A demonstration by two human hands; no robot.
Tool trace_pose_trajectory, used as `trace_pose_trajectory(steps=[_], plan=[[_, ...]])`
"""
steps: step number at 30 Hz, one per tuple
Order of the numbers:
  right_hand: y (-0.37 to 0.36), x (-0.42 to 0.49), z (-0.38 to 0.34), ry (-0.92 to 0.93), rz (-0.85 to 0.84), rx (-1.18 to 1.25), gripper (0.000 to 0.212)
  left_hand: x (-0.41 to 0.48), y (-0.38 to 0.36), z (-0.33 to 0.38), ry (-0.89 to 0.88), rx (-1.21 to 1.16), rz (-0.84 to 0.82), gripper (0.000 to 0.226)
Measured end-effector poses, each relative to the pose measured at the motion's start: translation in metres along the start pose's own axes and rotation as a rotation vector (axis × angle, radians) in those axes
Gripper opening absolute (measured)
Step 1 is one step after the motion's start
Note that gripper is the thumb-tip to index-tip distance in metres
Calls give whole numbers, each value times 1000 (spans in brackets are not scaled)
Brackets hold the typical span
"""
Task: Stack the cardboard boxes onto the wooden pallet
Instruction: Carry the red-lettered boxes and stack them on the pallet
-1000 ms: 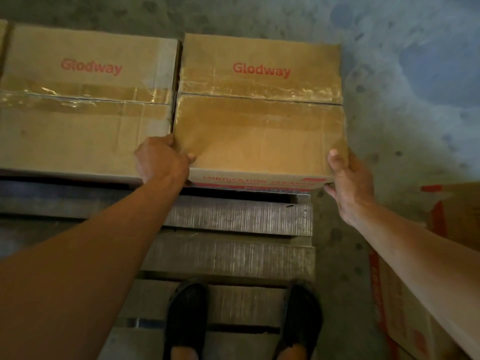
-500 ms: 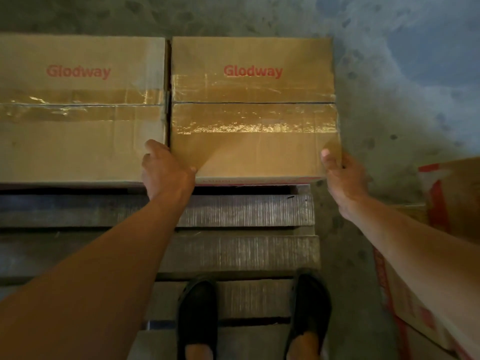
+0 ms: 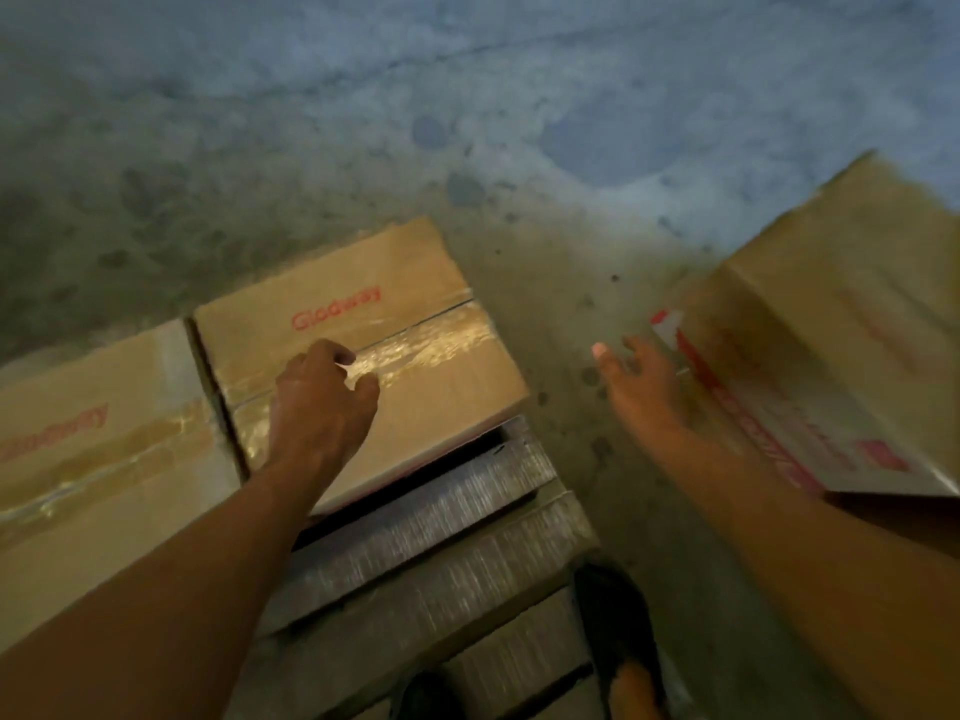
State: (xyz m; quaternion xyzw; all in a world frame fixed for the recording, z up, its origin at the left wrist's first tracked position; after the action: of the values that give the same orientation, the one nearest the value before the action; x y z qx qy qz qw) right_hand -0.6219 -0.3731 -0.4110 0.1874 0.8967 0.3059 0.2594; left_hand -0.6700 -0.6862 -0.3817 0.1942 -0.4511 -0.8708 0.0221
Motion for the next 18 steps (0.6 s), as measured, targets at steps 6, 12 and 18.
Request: trace_pose_trajectory(steps=[6, 12, 18], plan=[[105, -18, 33, -121, 317, 64, 50, -3, -12, 121, -279, 18, -106, 28], [164, -30, 95, -328, 511, 133, 52, -17, -69, 207, -441, 62, -231, 35], [182, -38, 169, -613, 599, 303, 66, -31, -154, 264, -448, 30, -354, 44]])
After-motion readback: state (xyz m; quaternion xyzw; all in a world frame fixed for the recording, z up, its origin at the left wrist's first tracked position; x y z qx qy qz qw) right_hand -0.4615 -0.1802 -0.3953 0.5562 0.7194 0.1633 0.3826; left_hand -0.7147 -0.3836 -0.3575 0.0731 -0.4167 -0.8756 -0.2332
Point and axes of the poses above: each hand's wrist, its own x-axis towards the middle knuckle, its own y-axis out of the back of the hand, z = x × y, the point moved 4 cm from there along x, towards the middle knuckle, and after that the axes turned 5 degrees about y, right-handed, at the moved point
